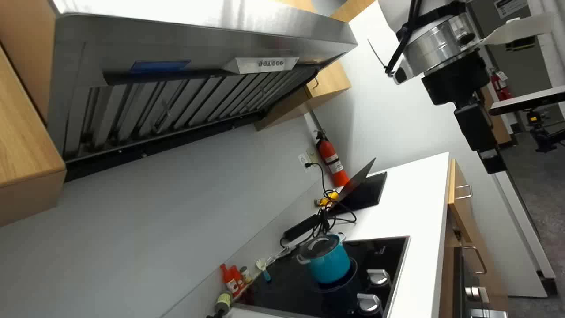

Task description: Remove the lid from the blue pot

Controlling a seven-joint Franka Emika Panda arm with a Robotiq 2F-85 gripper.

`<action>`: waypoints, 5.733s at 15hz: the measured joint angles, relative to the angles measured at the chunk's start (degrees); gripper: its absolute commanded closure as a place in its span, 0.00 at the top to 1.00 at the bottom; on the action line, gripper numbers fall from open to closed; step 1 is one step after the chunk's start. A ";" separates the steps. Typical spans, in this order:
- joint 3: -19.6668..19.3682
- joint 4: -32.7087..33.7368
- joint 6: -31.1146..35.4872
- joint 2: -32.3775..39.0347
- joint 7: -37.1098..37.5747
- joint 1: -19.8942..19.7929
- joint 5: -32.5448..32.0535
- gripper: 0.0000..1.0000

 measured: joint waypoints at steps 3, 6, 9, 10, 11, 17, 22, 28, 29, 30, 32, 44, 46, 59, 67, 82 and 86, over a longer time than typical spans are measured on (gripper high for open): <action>0.00 0.00 0.00 0.01 0.00 0.00 0.00 1.00; 0.00 -0.01 0.00 0.01 0.00 0.00 0.00 1.00; 0.00 -0.01 0.00 0.01 0.00 0.00 0.00 1.00; 0.00 -0.01 0.00 0.01 0.00 0.00 0.00 1.00; 0.00 -0.01 0.00 0.01 0.00 0.00 0.00 1.00; 0.00 -0.01 0.00 0.01 0.00 0.00 0.00 1.00; 0.00 -0.01 0.00 0.01 0.00 0.00 0.00 1.00; 0.00 -0.01 0.00 0.01 0.00 0.00 0.00 1.00; 0.00 -0.01 0.00 0.01 0.00 0.00 0.00 1.00; 0.00 -0.01 0.00 0.01 0.00 0.00 0.00 1.00; 0.00 -0.01 0.00 0.01 0.00 0.00 0.00 1.00; 0.00 0.02 1.25 2.12 0.02 0.00 0.00 1.00; 0.01 0.16 2.67 3.57 0.02 0.00 0.00 1.00; -0.17 3.95 12.75 11.22 -0.82 0.00 -0.24 1.00; -1.51 11.55 17.20 17.26 -3.49 -0.22 -1.07 1.00; -5.38 25.86 16.26 29.43 -15.28 -1.45 -1.09 1.00; -5.38 27.93 14.34 30.93 -17.43 -1.69 -1.31 1.00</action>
